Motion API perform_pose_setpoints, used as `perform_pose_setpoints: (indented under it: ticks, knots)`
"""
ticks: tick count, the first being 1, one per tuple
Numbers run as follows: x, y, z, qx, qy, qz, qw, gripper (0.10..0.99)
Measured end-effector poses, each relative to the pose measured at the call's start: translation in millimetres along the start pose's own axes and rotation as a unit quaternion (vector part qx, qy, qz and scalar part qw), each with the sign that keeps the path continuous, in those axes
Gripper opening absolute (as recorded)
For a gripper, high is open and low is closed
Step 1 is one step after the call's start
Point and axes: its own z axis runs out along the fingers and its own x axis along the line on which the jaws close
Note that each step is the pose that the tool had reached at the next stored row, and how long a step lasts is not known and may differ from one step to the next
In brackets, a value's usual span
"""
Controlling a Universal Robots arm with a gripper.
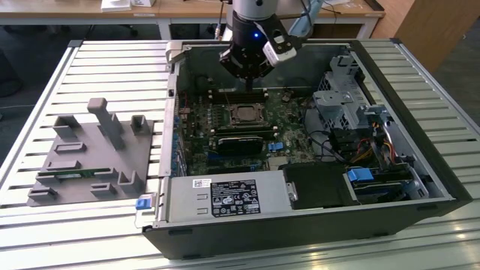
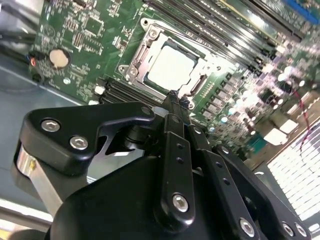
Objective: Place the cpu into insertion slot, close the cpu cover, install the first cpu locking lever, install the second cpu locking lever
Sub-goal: 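Install the first cpu locking lever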
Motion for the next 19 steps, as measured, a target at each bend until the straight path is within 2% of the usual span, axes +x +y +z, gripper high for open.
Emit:
perform_pose_setpoints:
  ticks: [5, 8, 13, 19]
  knots:
    - [0.0, 0.0, 0.2, -0.0009, 0.0009, -0.041, 0.9991, 0.106]
    - [0.0, 0.0, 0.3, -0.0012, 0.0013, -0.056, 0.9984, 0.106]
    - [0.1, 0.0, 0.3, -0.0014, 0.0015, -0.067, 0.9978, 0.106]
    - [3.0, 0.0, 0.2, -0.0014, 0.0015, -0.067, 0.9978, 0.106]
